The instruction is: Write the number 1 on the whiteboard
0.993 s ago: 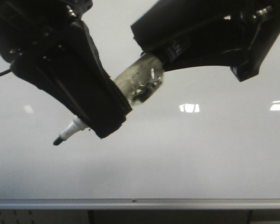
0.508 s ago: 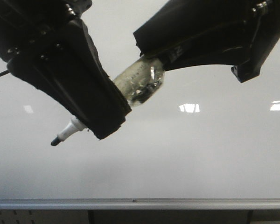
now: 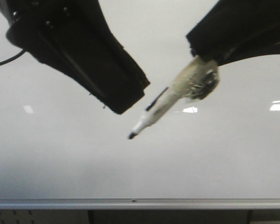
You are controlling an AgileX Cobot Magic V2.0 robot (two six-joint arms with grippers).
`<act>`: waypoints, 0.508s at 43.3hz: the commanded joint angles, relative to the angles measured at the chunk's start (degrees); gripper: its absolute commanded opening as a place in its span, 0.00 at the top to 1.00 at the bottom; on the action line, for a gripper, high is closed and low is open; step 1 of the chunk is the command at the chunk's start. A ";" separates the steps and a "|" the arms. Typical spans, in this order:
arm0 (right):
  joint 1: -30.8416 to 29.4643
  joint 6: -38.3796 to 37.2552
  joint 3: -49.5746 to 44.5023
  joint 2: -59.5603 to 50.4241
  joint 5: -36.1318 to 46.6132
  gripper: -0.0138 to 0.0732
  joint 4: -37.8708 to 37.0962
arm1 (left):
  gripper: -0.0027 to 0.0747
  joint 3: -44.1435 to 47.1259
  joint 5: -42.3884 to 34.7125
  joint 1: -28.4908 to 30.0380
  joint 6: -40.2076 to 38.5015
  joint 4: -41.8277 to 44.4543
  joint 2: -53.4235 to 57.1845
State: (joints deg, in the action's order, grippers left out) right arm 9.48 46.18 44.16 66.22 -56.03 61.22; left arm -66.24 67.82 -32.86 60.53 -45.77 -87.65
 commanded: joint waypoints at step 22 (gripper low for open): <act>-2.18 -8.48 -11.00 -35.05 48.23 0.97 -15.40 | 0.97 -3.57 0.64 -0.32 -0.61 -3.23 2.17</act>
State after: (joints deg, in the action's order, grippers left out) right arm 7.72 37.73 33.04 32.97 -15.41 44.96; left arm -67.95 67.96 -32.86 60.38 -45.67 -87.65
